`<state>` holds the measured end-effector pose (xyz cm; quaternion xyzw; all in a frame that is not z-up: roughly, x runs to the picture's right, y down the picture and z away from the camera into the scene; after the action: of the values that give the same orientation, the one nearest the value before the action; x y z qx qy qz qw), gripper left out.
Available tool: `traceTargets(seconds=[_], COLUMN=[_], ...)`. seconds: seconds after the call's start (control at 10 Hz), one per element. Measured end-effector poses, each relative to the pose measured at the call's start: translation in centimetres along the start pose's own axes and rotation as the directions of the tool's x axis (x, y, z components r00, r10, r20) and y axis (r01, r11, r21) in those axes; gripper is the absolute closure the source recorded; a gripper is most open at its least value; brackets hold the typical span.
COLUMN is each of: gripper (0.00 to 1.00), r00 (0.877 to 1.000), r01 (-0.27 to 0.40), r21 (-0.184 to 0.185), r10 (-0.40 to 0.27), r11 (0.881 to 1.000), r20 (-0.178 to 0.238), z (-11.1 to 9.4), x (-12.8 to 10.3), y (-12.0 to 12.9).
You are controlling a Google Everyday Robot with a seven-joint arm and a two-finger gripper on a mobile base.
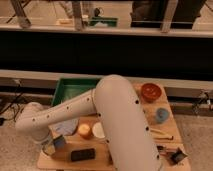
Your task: Wipe table surface with sponge
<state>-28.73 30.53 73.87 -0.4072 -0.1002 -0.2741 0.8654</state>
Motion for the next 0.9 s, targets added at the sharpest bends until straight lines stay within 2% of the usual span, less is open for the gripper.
traceTargets(seconds=[0.7, 0.8, 0.9], gripper=[1.00, 0.96, 0.87], r00=[1.000, 1.000, 1.000], r01=[0.001, 0.001, 0.002], r21=[-0.001, -0.001, -0.001], r10=[-0.001, -0.001, -0.002], r11=[1.000, 1.000, 1.000], r20=[-0.001, -0.002, -0.002], z=[0.00, 0.00, 0.00], x=[-0.01, -0.01, -0.02], y=[0.02, 0.02, 0.02])
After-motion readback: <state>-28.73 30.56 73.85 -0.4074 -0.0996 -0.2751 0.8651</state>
